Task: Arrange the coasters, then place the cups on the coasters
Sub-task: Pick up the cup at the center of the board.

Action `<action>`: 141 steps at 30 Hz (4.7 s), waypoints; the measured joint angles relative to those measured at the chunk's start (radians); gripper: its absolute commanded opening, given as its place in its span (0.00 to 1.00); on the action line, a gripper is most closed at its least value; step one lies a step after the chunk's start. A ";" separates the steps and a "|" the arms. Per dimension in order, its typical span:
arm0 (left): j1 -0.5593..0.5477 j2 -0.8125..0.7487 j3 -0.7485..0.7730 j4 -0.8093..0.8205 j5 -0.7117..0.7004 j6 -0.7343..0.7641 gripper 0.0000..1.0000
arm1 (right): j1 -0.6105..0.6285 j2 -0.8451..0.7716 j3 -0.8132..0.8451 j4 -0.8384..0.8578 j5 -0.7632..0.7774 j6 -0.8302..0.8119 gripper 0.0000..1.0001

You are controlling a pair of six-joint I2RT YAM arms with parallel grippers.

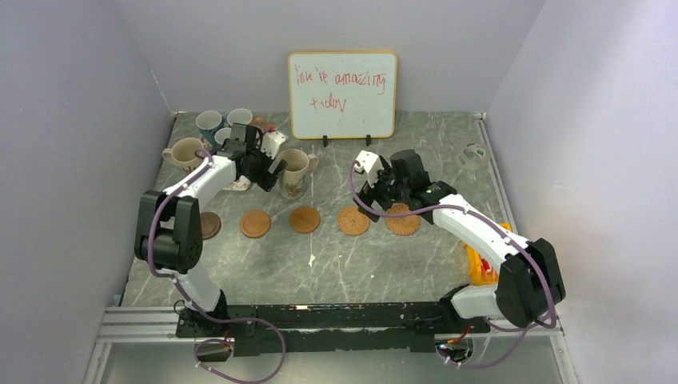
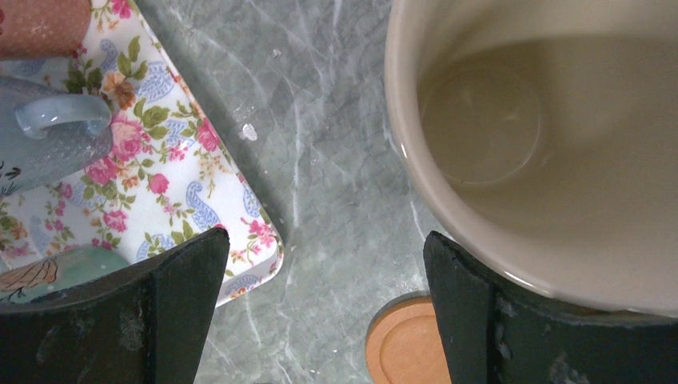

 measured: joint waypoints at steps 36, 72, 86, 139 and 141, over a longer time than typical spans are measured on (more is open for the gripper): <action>0.237 -0.416 -0.287 0.013 0.069 0.000 0.96 | 0.039 0.542 0.708 -0.251 -0.141 -0.379 0.97; 0.243 -0.676 -0.520 0.109 0.225 0.037 0.96 | 0.068 1.168 1.551 -0.719 -0.468 -0.541 0.88; 0.244 -0.682 -0.525 0.110 0.244 0.038 0.96 | 0.112 1.295 1.725 -0.848 -0.460 -0.551 0.78; 0.246 -0.682 -0.531 0.119 0.242 0.036 0.96 | 0.087 1.271 1.657 -0.755 -0.470 -0.296 0.00; 0.246 -0.682 -0.533 0.122 0.238 0.035 0.96 | 0.089 1.264 1.649 -0.738 -0.456 -0.270 0.00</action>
